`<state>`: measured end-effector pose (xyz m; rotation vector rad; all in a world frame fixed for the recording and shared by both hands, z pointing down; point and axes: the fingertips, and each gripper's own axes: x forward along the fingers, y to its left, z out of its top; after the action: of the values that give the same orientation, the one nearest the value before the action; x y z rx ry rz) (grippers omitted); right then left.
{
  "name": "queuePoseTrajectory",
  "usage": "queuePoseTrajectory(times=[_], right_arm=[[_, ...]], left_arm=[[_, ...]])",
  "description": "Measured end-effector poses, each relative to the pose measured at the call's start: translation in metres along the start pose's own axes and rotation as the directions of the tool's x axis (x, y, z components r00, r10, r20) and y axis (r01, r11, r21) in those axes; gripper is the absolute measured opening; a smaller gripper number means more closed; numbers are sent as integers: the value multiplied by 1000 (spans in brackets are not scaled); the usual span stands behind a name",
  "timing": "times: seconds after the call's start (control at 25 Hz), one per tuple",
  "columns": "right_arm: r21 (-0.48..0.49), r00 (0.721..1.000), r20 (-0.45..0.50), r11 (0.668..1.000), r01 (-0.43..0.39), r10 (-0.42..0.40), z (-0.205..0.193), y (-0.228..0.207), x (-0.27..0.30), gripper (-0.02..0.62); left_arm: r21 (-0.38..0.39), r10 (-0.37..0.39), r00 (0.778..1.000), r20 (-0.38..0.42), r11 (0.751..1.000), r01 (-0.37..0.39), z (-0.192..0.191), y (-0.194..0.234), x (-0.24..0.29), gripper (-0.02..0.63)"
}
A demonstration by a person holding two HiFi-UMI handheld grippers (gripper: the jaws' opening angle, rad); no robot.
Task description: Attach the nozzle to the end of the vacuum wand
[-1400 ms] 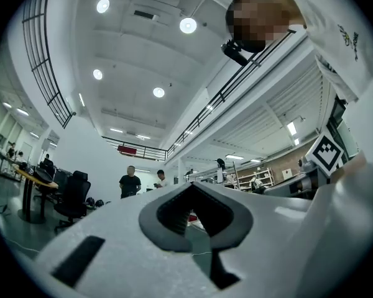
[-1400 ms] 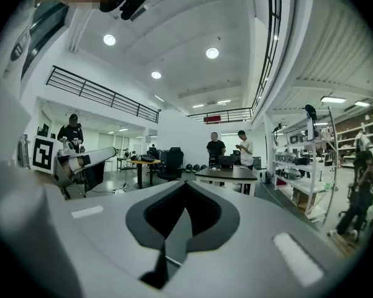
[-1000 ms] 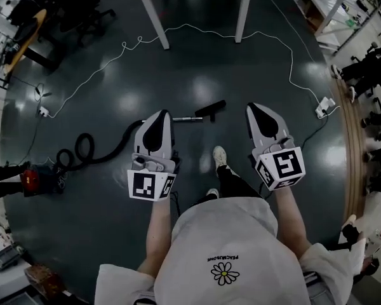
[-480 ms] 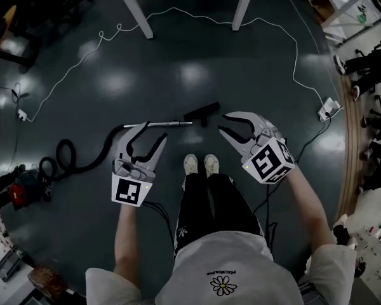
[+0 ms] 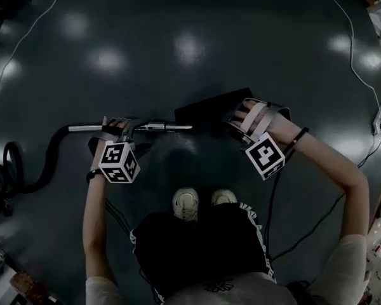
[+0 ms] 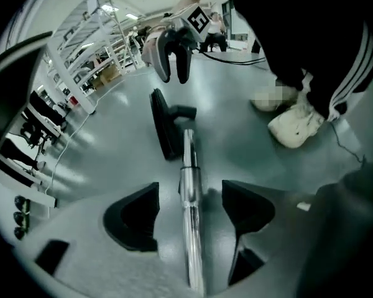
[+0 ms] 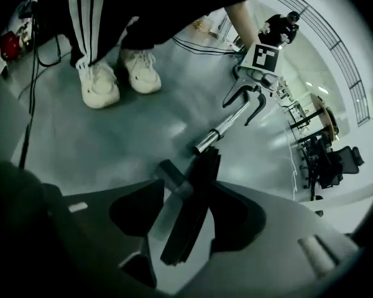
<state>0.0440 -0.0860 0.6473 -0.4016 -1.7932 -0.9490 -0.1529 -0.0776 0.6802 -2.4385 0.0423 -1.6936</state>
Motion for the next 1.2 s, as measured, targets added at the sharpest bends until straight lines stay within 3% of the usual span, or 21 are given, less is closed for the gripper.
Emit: queuePoseTrajectory(times=[0.08, 0.16, 0.2, 0.28, 0.36, 0.44, 0.52, 0.6, 0.76, 0.92, 0.96, 1.04, 1.2], right_arm=[[-51, 1000, -13, 998, -23, 22, -11, 13, 47, 226], [-123, 1000, -11, 992, -16, 15, -11, 21, 77, 211], [-153, 1000, 1, 988, 29, -29, -8, 16, 88, 247], [-149, 991, 33, 979, 136, -133, 0, -5, 100, 256], [-58, 989, 22, 987, 149, -148, 1, -13, 104, 250], [195, 990, -5, 971, 136, -137, -6, -15, 104, 231], [488, 986, -54, 857, 166, -160, -17, -24, 98, 218], [637, 978, -126, 743, 206, -164, -25, -28, 92, 216], [755, 976, -139, 620, 213, -167, -22, -37, 91, 213], [855, 974, -91, 486, 184, -209, -23, -50, 85, 209], [861, 973, -90, 474, 183, -213, -22, -52, 83, 209], [849, 974, -104, 493, 192, -202, -20, -53, 81, 209], [762, 966, -196, 594, 258, -169, -16, -57, 78, 195]], left_arm=[[40, 37, 998, -50, 999, -35, -17, 2, 38, 304], [82, 90, 993, -76, 993, -83, -24, 3, 61, 181], [83, 113, 991, -72, 991, -107, -24, 6, 68, 183], [40, 134, 990, -34, 990, -133, -22, 10, 77, 193], [3, 137, 990, 22, 991, -137, -18, 9, 81, 199], [-21, 155, 986, 60, 988, -154, -17, 11, 81, 198], [-53, 175, 981, 83, 984, -171, -16, 17, 75, 198], [-90, 203, 970, 132, 977, -192, -9, 29, 58, 197], [-144, 273, 936, 221, 959, -246, 4, 54, 28, 196], [-148, 286, 934, 213, 955, -259, 3, 61, 29, 195], [-143, 281, 936, 211, 956, -254, 3, 59, 30, 195], [-140, 274, 938, 212, 958, -248, 4, 56, 30, 195], [-123, 263, 944, 197, 962, -243, 2, 56, 32, 193]])
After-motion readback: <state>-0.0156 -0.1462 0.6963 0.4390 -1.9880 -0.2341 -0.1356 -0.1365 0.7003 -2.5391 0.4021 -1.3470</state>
